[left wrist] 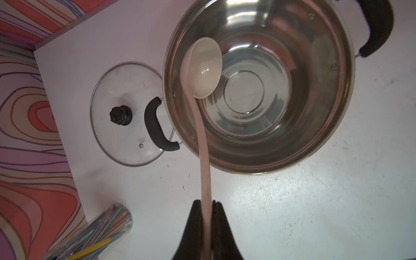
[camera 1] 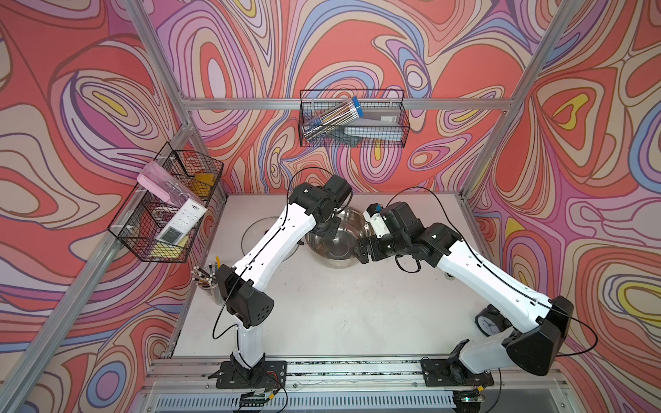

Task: Stir the soup with a spoon
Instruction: Stir the soup in the pan with a stick.

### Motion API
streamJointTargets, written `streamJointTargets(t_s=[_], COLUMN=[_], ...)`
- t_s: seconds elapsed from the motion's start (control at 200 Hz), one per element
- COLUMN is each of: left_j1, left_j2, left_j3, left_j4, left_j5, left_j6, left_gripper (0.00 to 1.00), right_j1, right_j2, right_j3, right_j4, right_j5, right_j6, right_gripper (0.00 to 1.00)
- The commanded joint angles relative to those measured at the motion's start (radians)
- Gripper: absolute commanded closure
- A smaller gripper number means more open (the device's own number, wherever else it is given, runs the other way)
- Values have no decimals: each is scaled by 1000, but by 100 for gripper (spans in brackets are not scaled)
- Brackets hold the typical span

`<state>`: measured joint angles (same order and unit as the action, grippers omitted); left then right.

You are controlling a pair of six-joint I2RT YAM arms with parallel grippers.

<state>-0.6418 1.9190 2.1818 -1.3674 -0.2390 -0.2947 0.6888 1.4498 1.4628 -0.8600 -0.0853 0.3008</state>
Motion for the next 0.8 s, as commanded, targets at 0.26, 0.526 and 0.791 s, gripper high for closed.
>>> streamJointTargets(t_s=[0.26, 0.526, 0.791], left_j1=[-34, -41, -38], left_j2=[50, -94, -157], left_j3=[40, -149, -184], left_j4=[94, 51, -102], left_j5=[266, 363, 144], left_j6=[29, -20, -77], left_gripper=[100, 100, 100], right_j1=[7, 7, 6], right_j2=[-51, -38, -23], right_j3=[8, 2, -2], right_j4=[-30, -6, 15], right_j5=[48, 26, -3], right_j6=[6, 4, 1], right_gripper=[2, 2, 2])
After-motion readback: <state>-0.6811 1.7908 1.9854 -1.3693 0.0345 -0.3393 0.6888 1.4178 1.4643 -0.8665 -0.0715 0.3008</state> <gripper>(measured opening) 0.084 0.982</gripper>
